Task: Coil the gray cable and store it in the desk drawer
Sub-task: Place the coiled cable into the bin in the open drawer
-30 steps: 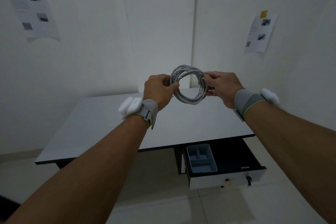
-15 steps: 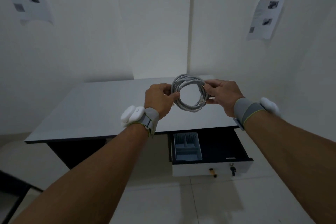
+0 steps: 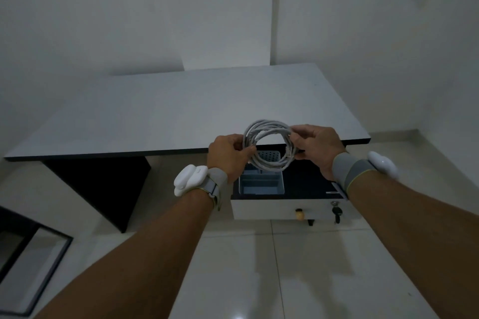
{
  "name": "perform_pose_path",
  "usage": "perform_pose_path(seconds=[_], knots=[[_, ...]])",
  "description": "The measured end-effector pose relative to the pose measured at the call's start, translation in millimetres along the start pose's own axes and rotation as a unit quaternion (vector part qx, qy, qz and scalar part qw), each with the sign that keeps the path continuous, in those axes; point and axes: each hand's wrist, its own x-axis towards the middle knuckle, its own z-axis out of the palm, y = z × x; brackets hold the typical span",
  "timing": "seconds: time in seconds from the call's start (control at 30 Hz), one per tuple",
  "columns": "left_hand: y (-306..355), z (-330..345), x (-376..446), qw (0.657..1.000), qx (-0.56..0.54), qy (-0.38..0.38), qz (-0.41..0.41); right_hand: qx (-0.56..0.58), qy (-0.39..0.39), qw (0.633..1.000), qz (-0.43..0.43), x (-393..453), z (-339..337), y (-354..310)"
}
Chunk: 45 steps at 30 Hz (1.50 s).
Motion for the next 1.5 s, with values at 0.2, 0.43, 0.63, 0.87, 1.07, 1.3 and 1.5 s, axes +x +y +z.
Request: perform_pose_path(seconds=[0.2,0.43,0.63,0.87,1.07,1.3,1.5], knots=[[-56.1,32.1,10.9,1.0,0.004,-0.021,-0.003,-0.029,-0.003,1.0,0.005,18.8,17.8,58.0],[-106.5,70.0,37.6,1.0,0.012,-0.022,-0.011,-0.071,0.033,0.997,-0.018,49.7,37.9,114.4],[-130.7,92.3,50.2,0.998,0.041,-0.036,-0.018,-0.133,0.049,0.99,-0.026,61.9,46.4,148.4],[-144.9,96.1,55.9,0.974,0.221,-0.059,0.007,-0.23,0.039,0.972,-0.02,62.9,55.5,152.4],[-143.3,101.2,49.8,0.898,0.42,-0.062,0.114,-0.327,0.02,0.945,-0.002,62.0,59.9,148.2],[-141.8,103.4,51.9,0.892,0.436,-0.093,0.079,-0.404,-0.009,0.915,0.001,69.5,69.9,151.4],[-153.1,91.8,55.6,0.854,0.51,-0.054,0.082,-0.412,-0.018,0.911,0.017,76.2,72.1,152.1]])
